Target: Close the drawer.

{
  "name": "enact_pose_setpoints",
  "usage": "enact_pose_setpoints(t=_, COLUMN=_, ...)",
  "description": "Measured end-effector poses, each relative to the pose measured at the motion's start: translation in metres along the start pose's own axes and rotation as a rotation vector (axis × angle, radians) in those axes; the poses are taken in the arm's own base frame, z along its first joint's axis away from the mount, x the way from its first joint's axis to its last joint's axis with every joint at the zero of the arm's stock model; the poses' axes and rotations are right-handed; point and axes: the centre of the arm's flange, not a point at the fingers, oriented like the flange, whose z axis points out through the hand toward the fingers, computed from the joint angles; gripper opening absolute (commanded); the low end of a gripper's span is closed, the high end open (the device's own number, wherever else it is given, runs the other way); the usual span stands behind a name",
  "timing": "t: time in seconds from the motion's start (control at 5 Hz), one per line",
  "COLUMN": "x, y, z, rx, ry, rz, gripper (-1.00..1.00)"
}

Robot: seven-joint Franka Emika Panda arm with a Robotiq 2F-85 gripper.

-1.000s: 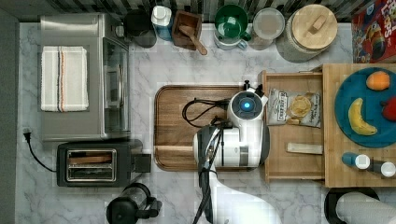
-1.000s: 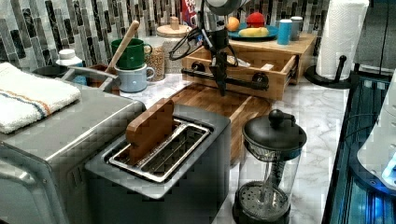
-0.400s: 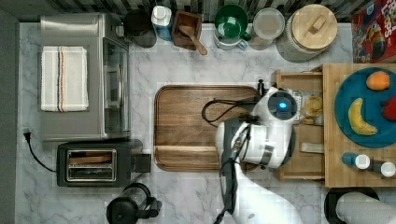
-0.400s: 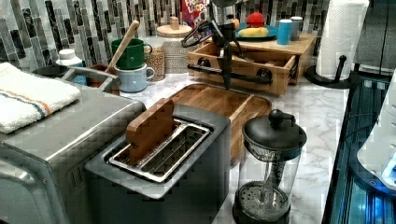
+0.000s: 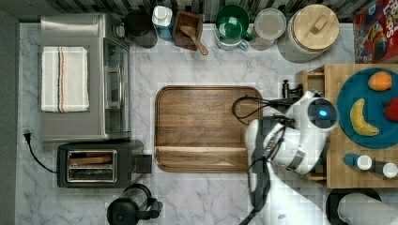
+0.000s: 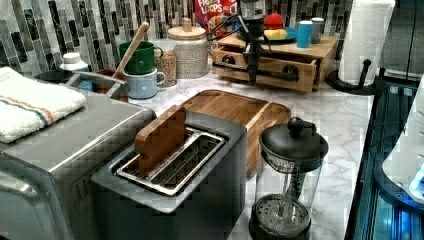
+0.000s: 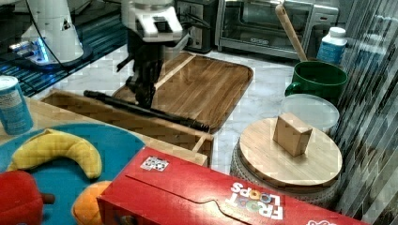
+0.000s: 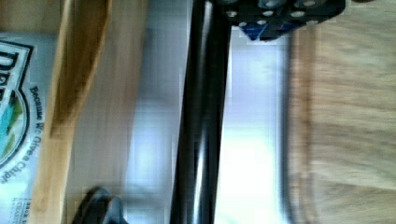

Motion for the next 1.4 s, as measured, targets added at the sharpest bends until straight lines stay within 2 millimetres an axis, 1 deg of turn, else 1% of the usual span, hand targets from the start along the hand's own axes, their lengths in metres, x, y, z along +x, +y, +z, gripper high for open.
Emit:
enact_pose_setpoints(t=0.2, x=-0.006, y=0.036, z=0.0, rx=-0.012, ry=0.021, rz=-0.038, gripper=-1.0)
enact_pose_setpoints(t=0.4, x=-0.005, y=0.053, z=0.004, rx=-0.017, ry=0.045, rz=-0.092, gripper=-1.0)
enact_pose_setpoints(t=0.6, x=0.0, y=0.051, z=0.007, rx=-0.014, ry=0.066, rz=-0.138, gripper=-1.0)
enact_pose_setpoints(t=1.4, x=0.004, y=0.046, z=0.009, rx=-0.044, ry=0.056, rz=-0.172, gripper=-1.0)
